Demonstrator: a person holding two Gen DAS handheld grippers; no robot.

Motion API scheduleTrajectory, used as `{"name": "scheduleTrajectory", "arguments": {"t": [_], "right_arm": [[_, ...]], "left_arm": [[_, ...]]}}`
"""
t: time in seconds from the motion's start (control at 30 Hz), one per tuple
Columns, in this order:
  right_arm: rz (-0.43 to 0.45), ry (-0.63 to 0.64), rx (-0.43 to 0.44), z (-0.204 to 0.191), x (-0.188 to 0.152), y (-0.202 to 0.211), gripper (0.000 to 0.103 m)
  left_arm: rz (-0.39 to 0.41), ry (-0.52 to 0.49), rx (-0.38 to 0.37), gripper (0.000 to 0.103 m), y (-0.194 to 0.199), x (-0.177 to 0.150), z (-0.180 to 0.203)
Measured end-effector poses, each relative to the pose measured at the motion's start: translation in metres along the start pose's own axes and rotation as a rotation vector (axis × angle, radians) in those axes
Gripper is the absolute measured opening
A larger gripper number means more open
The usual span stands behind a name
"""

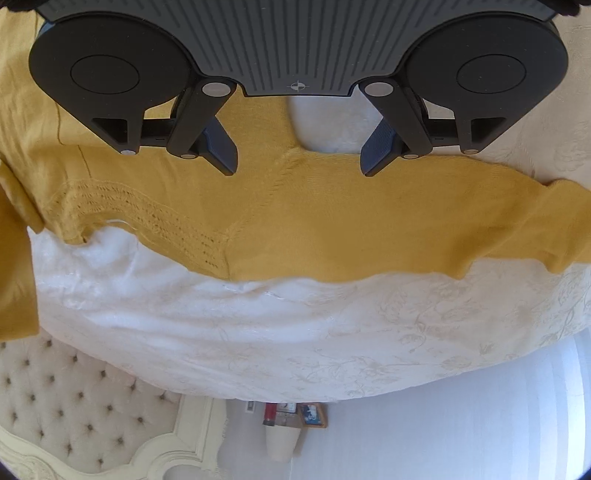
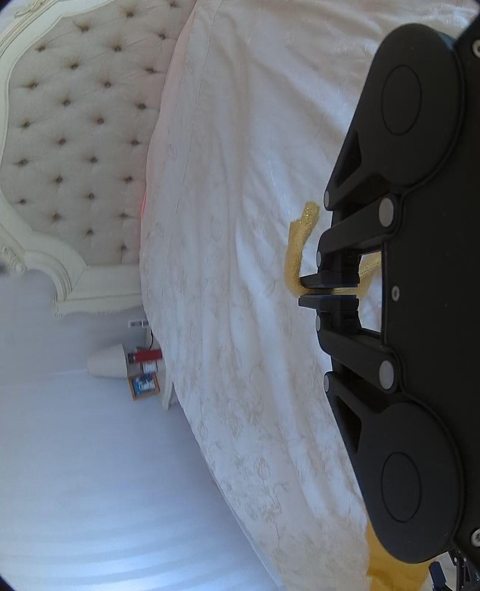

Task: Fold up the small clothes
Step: 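Carry the held cuff with the right gripper across the sweater back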

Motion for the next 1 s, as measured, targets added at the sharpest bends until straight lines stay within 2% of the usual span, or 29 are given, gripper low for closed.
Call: {"name": "scheduleTrajectory", "arguments": {"t": [0.13,0.27,0.4,0.43,0.57,0.63,0.67,0.87,1.0], "right_arm": [[-0.021,0.078,0.125,-0.093,-0.033,-0.025,0.009],[-0.067,0.208,0.176,-0.176,-0.087,-0.057,0.009],[-0.122,0.253,0.224,-0.226,-0.137,-0.070,0.011],[-0.125,0.274,0.225,-0.234,-0.147,-0.070,0.018],[-0.156,0.349,0.264,-0.247,-0.170,-0.059,0.023],[-0.150,0.368,0.265,-0.243,-0.173,-0.049,0.042],[-0.146,0.372,0.254,-0.240,-0.173,-0.046,0.046],[-0.158,0.301,0.217,-0.225,-0.160,-0.055,0.047],[-0.168,0.333,0.217,-0.240,-0.166,-0.065,0.047]], "left_arm": [[-0.033,0.104,-0.028,0.072,-0.009,0.003,-0.027],[-0.037,0.162,-0.047,0.072,-0.009,0.006,-0.042],[-0.022,0.179,-0.047,0.072,-0.005,0.011,-0.048],[-0.020,0.179,-0.042,0.072,-0.004,0.011,-0.049],[-0.014,0.176,-0.032,0.072,-0.002,0.012,-0.051],[-0.016,0.175,-0.030,0.072,-0.001,0.012,-0.051],[-0.016,0.175,-0.031,0.072,0.000,0.013,-0.051],[-0.031,0.174,-0.022,0.072,-0.003,0.011,-0.055],[-0.040,0.192,-0.019,0.072,-0.007,0.012,-0.060]]}}
Point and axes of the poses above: each gripper's, at about its wrist camera, not at the fingertips, and y roughly against the way its jaws point, z to its right, x to its top, the point moved 7 cm from there along -y, roughly the way its jaws point, and after that the axes turned 9 degrees about -z, right-handed, at the moved point
